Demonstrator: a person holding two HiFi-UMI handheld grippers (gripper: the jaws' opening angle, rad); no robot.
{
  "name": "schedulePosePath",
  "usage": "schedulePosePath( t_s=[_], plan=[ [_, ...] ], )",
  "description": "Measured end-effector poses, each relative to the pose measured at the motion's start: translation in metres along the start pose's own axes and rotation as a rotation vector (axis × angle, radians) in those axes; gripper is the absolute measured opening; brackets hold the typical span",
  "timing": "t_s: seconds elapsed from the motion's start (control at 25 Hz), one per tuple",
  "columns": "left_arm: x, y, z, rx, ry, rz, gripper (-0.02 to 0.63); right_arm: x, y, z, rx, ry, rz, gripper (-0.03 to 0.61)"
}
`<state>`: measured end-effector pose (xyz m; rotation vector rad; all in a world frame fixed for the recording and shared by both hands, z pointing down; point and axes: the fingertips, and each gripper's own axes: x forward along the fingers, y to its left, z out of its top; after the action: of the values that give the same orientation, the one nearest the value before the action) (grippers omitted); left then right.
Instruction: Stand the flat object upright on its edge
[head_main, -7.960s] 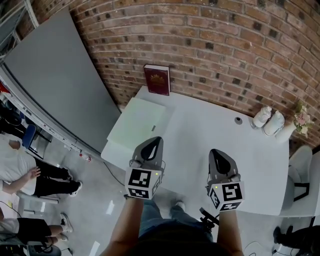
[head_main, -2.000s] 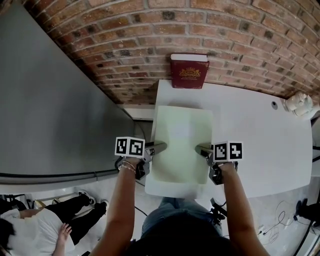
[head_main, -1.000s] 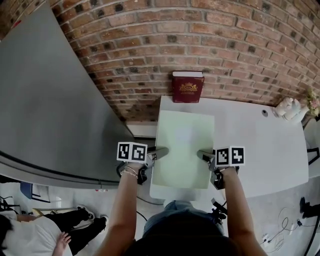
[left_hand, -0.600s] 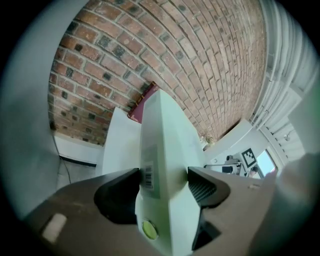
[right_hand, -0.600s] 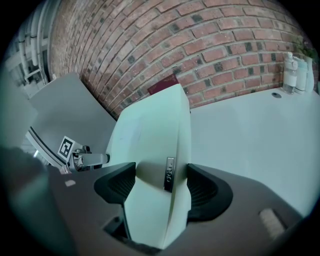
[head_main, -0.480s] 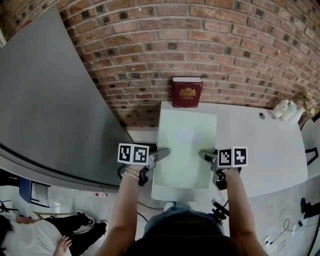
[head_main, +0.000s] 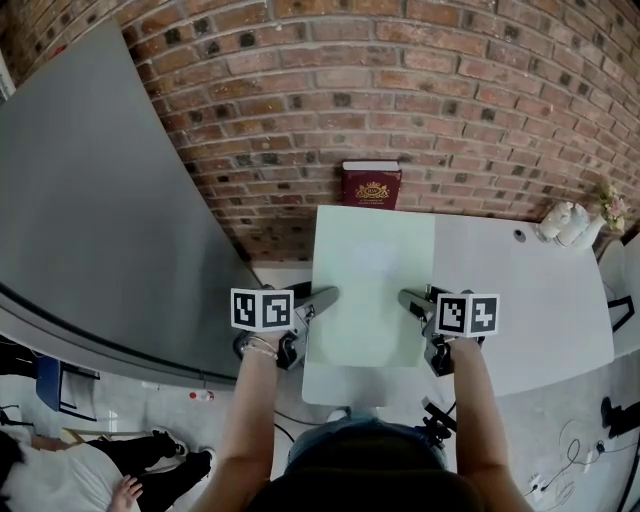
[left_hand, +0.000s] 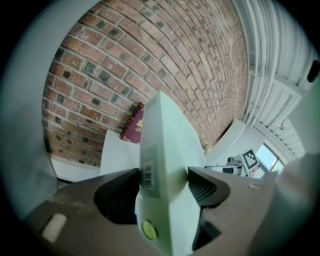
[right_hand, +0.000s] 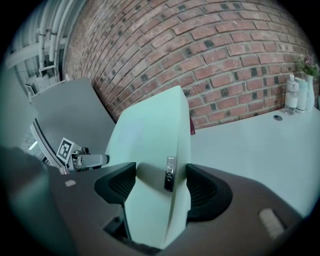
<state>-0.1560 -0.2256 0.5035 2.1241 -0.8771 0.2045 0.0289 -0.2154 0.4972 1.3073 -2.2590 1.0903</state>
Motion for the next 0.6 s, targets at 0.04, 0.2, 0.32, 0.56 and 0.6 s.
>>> schedulePosePath(
  t_s=[0.04, 0.2, 0.32, 0.56, 0.6],
  plan=[
    [-0.001, -0.001, 0.005, 0.011, -0.015, -0.003, 0.313, -0.001, 0.002, 0.005, -0.008, -0.018, 0.002, 0.318],
    [-0.006, -0.005, 0.022, 0.062, -0.064, -0.007, 0.313, -0.006, 0.009, 0.022, -0.05, -0.083, 0.006, 0.318],
    [-0.008, -0.008, 0.032, 0.086, -0.091, -0.008, 0.313, -0.009, 0.013, 0.034, -0.074, -0.128, 0.01, 0.318],
    [-0.011, -0.017, 0.053, 0.14, -0.153, -0.028, 0.313, -0.016, 0.02, 0.055, -0.11, -0.217, 0.027, 0.314],
    [-0.011, -0.018, 0.056, 0.155, -0.162, -0.031, 0.313, -0.017, 0.021, 0.058, -0.117, -0.229, 0.029, 0.314]
  ],
)
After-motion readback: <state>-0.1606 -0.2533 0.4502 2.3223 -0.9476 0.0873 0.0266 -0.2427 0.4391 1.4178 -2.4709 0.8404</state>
